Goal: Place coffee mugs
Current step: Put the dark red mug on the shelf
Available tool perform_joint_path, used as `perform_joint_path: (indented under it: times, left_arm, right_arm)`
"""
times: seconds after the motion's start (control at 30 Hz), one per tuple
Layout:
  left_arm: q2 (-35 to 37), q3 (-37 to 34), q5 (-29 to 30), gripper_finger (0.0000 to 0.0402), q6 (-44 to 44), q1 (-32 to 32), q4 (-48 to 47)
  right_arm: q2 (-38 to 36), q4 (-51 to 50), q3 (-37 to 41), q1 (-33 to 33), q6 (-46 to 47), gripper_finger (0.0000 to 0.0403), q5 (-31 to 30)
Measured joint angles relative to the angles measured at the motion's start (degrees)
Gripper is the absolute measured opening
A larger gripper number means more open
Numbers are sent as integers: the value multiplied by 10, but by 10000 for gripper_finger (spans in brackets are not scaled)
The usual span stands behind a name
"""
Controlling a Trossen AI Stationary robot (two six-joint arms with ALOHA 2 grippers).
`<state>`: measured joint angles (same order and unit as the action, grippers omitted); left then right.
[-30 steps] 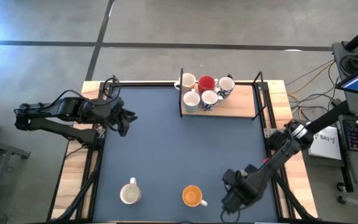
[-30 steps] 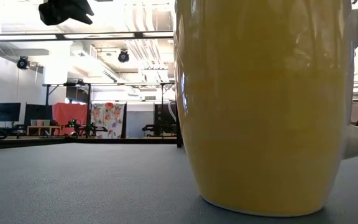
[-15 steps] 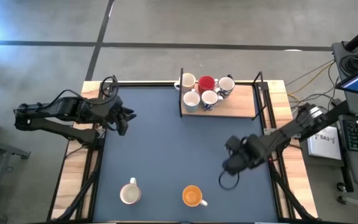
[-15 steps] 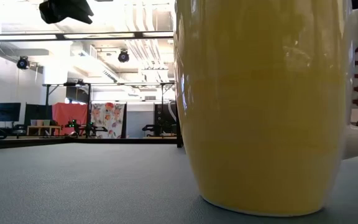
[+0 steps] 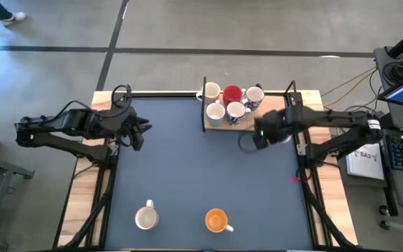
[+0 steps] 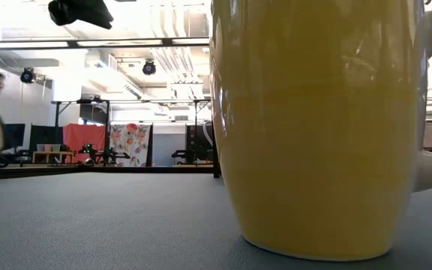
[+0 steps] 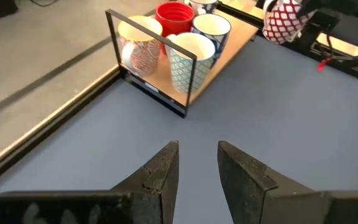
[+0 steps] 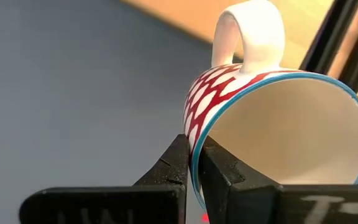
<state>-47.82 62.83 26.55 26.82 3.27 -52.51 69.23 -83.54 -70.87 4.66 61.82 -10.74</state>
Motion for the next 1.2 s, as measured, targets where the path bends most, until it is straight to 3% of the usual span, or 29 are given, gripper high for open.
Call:
perform_joint_path:
  times: [0.3,0.5,0.83,1.2]
  left_arm:
    - [18,0,15,94,-24,-5,0]
    - [47,0,20,94,-38,-5,1]
    - [63,18,44,94,-56,-5,2]
    - [63,70,45,94,-69,-5,0]
  right_arm:
    - [12,49,0,194,-166,13,2]
    - [15,89,0,290,-226,13,3]
    - [53,140,0,377,-284,13,21]
    - [115,149,-10,422,-359,13,32]
